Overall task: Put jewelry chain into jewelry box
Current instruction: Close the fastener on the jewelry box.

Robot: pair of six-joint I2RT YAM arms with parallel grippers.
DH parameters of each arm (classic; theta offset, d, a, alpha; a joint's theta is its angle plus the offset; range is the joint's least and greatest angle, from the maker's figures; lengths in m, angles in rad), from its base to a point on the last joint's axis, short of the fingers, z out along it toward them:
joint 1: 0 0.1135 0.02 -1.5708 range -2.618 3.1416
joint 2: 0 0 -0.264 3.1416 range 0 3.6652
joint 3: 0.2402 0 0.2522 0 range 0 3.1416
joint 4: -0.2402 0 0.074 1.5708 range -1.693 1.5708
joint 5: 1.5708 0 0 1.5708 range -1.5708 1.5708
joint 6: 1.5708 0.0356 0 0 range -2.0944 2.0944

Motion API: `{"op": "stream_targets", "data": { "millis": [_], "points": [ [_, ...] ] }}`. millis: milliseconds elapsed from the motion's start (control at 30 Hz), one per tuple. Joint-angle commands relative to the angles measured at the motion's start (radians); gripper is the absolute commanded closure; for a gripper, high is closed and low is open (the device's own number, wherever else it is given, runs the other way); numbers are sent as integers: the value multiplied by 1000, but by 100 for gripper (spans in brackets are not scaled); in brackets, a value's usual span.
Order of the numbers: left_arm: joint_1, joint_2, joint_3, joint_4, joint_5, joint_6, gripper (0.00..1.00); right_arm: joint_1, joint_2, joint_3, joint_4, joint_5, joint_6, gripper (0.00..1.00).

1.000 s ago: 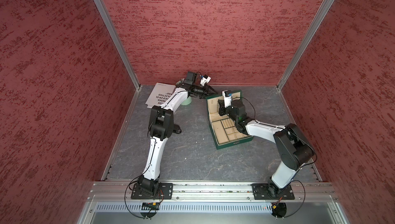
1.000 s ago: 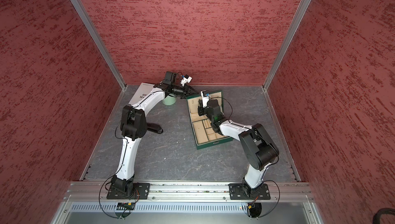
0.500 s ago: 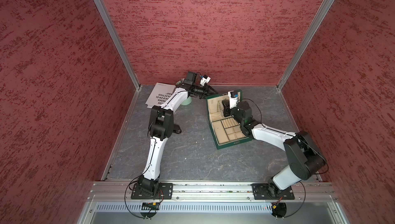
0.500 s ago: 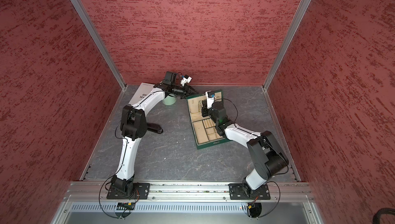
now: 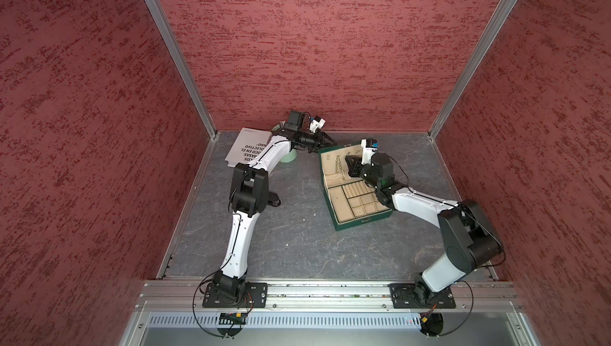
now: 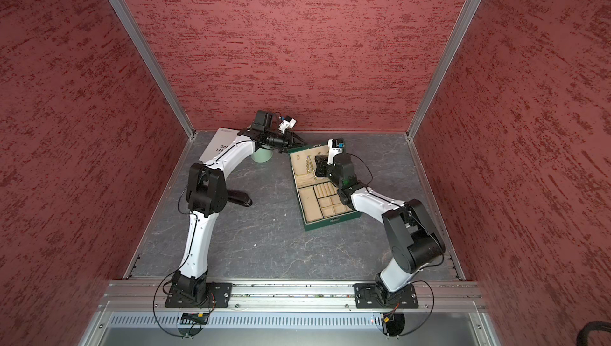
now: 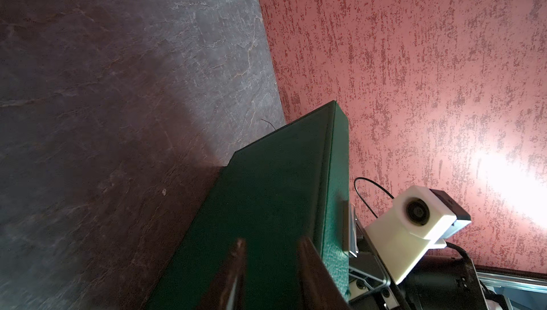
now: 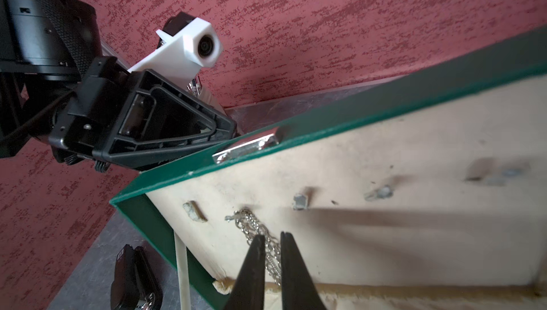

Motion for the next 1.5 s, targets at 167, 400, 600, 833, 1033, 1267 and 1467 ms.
{"op": "stream_targets", "data": {
  "millis": [167,400,600,833,1033,1267,1467],
  "points": [
    [-4,-17,-11,-7,-2,7,68,-1,48,68,17,-75,53,85],
    [-5,-15,-9,-7,-1,5,68,-2,66,80,-5,-75,44,85],
    [-6,-17,-9,-9,3,8,68,-2,80,98,1,-57,49,85],
    [-8,-17,-7,-13,9,12,69,5,100,135,-11,-58,50,85],
    [-9,-17,-7,-13,13,13,69,13,113,152,-27,-47,52,85],
    [-5,-17,-7,-19,5,15,69,13,39,85,3,12,20,84],
    [0,-19,-8,-16,0,13,69,10,-37,19,-2,25,-4,82]
  ]
}}
